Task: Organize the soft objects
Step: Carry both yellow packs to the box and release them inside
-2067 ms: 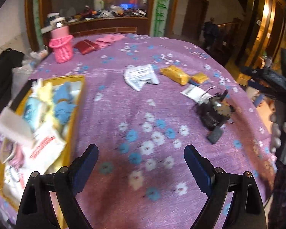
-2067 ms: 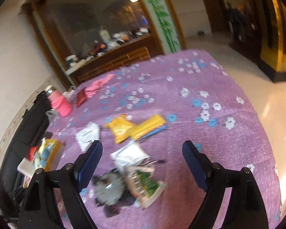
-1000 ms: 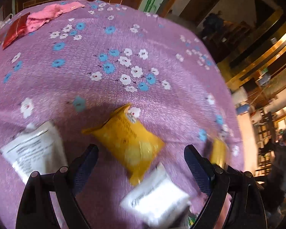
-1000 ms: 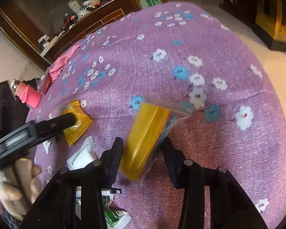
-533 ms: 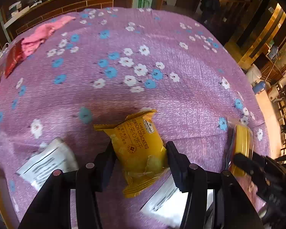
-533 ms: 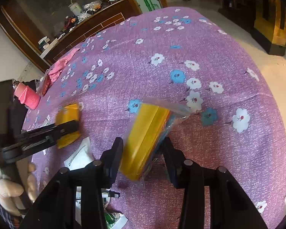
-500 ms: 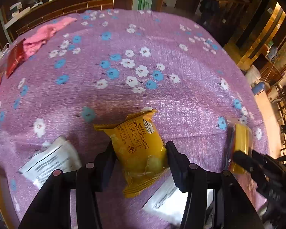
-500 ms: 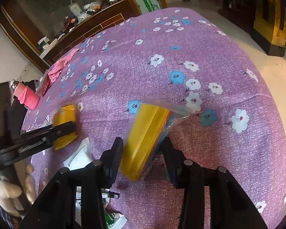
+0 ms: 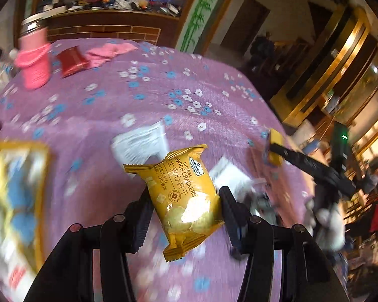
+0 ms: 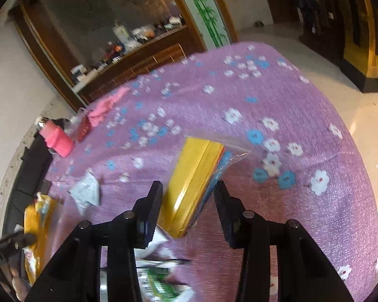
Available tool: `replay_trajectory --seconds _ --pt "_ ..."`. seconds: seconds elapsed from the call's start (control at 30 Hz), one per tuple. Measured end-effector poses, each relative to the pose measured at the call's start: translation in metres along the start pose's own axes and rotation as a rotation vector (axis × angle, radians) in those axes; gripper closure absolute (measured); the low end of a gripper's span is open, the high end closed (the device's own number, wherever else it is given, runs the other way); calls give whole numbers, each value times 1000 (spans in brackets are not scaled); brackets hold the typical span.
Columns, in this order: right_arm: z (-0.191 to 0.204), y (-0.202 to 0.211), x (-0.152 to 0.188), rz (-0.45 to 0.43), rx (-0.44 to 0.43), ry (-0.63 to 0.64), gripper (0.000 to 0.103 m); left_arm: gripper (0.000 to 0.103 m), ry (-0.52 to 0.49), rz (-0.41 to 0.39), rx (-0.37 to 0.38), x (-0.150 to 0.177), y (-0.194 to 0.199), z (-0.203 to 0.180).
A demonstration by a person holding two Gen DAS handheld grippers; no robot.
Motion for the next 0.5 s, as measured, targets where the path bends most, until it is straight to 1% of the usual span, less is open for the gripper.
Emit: replay_trajectory --seconds 0.07,0.13,0.27,0.37,0.43,0.5 --pt "13 10 0 -16 -42 1 62 48 43 -28 13 14 29 22" --pt "35 23 3 -33 -76 31 62 48 83 -59 2 26 54 45" --pt "94 42 17 -18 -148 134 62 48 177 -145 -79 55 111 104" --pt "140 45 32 12 -195 213 62 48 244 -183 -131 77 134 139" --pt "165 42 44 41 -226 247 62 48 272 -199 -165 90 142 157" --pt "195 35 60 88 -272 278 62 48 289 -208 -196 101 145 171"
Point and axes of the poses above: each gripper's, at about its wrist camera, not at the fingertips, and y roughly against the way its jaws point, z to its left, x to its underside, the point moved 1 cm from there along -y, roughly the way its jaws point, and after that the axes turned 3 degrees about y, right-handed, at the moved point
